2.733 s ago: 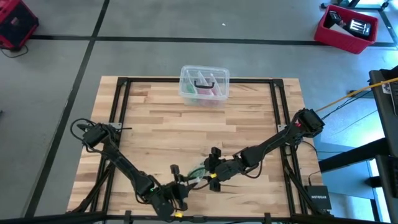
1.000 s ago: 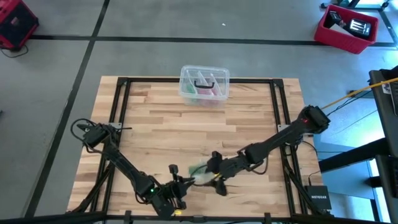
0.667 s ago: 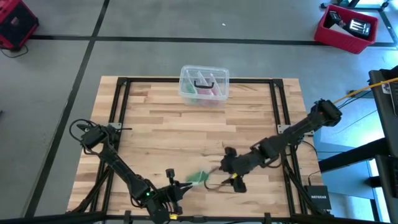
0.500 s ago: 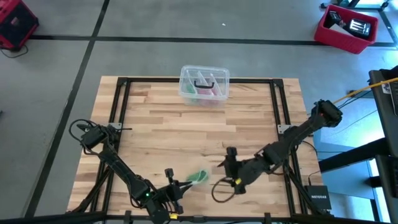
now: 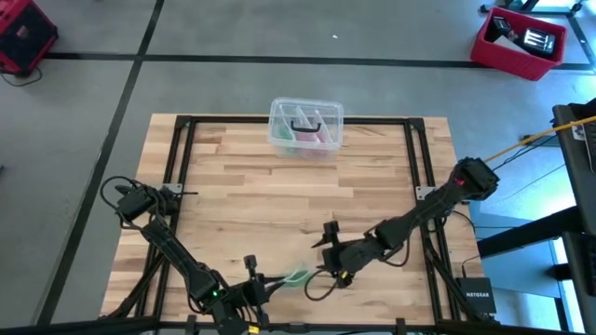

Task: Roll bandage
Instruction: Close the transparent zip lock bag

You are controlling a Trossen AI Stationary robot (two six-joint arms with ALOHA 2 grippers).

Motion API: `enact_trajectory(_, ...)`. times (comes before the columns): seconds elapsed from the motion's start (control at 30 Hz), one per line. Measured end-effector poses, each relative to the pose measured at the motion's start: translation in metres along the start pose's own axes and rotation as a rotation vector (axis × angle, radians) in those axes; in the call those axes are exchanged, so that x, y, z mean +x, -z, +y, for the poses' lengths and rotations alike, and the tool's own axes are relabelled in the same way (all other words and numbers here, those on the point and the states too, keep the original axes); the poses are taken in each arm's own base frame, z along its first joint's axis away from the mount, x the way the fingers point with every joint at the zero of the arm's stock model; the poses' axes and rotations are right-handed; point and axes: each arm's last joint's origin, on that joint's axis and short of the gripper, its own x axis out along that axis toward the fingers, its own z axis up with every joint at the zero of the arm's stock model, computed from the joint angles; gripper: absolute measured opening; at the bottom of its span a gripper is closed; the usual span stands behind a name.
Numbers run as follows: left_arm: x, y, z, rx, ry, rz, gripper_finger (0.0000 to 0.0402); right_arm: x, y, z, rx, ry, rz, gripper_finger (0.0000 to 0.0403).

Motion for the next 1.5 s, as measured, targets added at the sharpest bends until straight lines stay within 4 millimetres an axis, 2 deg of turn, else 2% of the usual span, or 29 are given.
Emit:
enact_trajectory(0.07, 0.0, 0.0, 0.0, -0.003, -0.001, -0.002, 0.0013, 0.003, -0.002, 0.001, 0.024, -0.07, -0.018, 0.0275)
enact_trajectory(0.2, 0.0, 0.0, 0.0, -0.004, -0.001, -0.002, 0.0016, 0.015, 0.001, -0.002, 0.041, -0.055, -0.021, 0.0251)
enact_trajectory(0.27, 0.0, 0.0, 0.0, -0.003, -0.001, -0.001, 0.0022, 0.017, 0.003, -0.003, 0.038, -0.051, -0.012, 0.0217)
enact_trajectory(0.37, 0.001, 0.0, 0.0, -0.003, -0.001, -0.001, 0.0024, 0.016, 0.002, -0.003, 0.017, -0.056, -0.014, 0.0128)
enact_trajectory(0.43, 0.001, 0.0, 0.0, 0.008, -0.001, 0.0, 0.0023, 0.009, 0.001, -0.001, -0.007, -0.069, -0.007, 0.0053)
enact_trajectory(0.47, 0.001, 0.0, 0.0, 0.014, -0.001, 0.0, 0.0021, 0.005, -0.001, -0.003, -0.023, -0.069, -0.007, 0.0027)
enact_trajectory(0.7, 0.002, 0.001, 0.001, 0.001, 0.01, 0.015, 0.0017, -0.04, -0.022, -0.021, -0.033, -0.007, 0.057, 0.0006)
enact_trajectory(0.87, 0.006, 0.001, 0.003, -0.029, 0.002, 0.028, 0.0022, -0.057, -0.045, -0.024, 0.045, -0.09, 0.003, 0.0012)
enact_trajectory(1.03, 0.01, 0.0, 0.006, -0.036, -0.006, 0.032, 0.0023, -0.063, -0.05, -0.026, 0.137, -0.113, 0.055, 0.003)
enact_trajectory(1.1, 0.011, 0.0, 0.006, -0.039, -0.008, 0.033, 0.0023, -0.066, -0.051, -0.028, 0.169, -0.097, 0.095, 0.0057)
enact_trajectory(1.27, 0.012, 0.0, 0.007, -0.039, -0.009, 0.032, 0.0024, -0.07, -0.055, -0.029, 0.198, -0.131, 0.126, 0.0154)
enact_trajectory(1.37, 0.012, 0.0, 0.007, -0.045, -0.01, 0.031, 0.0024, -0.069, -0.061, -0.027, 0.213, -0.166, 0.049, 0.0208)
enact_trajectory(1.5, 0.013, 0.0, 0.007, -0.048, -0.012, 0.032, 0.0024, -0.053, -0.064, -0.014, 0.167, -0.195, -0.096, 0.0258)
